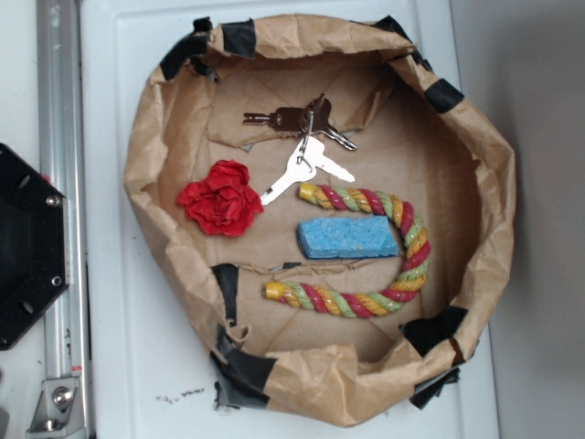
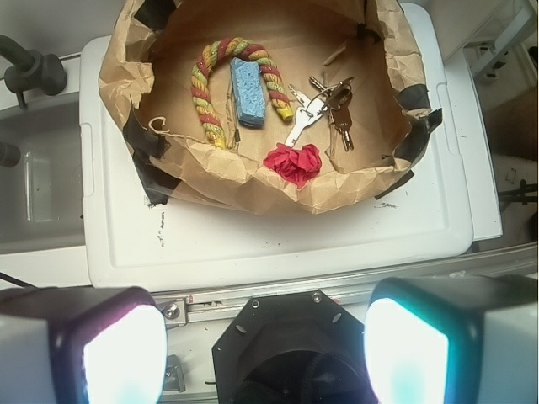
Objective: Grab the multicolored rope.
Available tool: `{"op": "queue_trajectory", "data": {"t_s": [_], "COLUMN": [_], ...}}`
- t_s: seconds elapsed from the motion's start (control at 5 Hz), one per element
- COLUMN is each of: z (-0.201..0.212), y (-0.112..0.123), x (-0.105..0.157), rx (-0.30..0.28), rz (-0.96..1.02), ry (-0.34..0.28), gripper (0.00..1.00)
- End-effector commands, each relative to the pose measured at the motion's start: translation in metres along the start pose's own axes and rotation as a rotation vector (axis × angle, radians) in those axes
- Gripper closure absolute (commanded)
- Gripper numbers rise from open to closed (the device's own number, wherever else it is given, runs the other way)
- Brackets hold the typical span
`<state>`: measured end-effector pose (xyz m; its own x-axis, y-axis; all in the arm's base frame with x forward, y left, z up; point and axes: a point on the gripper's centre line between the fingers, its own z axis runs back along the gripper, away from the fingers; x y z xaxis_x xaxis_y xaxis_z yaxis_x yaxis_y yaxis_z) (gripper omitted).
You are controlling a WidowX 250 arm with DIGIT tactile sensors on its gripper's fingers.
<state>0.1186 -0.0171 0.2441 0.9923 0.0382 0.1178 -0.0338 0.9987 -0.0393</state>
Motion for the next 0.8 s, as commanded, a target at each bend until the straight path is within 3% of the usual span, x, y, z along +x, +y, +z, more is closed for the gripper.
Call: {"op": "queue_trajectory", "data": {"t_s": [0.0, 0.2, 0.4, 0.6], "z": [0.000, -0.030, -0.055, -0.092], "y": [0.000, -0.005, -0.002, 0.005], "x": [0.000, 0.041, 0.071, 0.102], "rx": [0.000, -0.045, -0.050, -0.030], "rz": [0.000, 0.113, 0.231, 0.432], "ry": [0.000, -0.036, -0.062, -0.041], "gripper": [0.00, 0.00, 0.00, 0.00]}}
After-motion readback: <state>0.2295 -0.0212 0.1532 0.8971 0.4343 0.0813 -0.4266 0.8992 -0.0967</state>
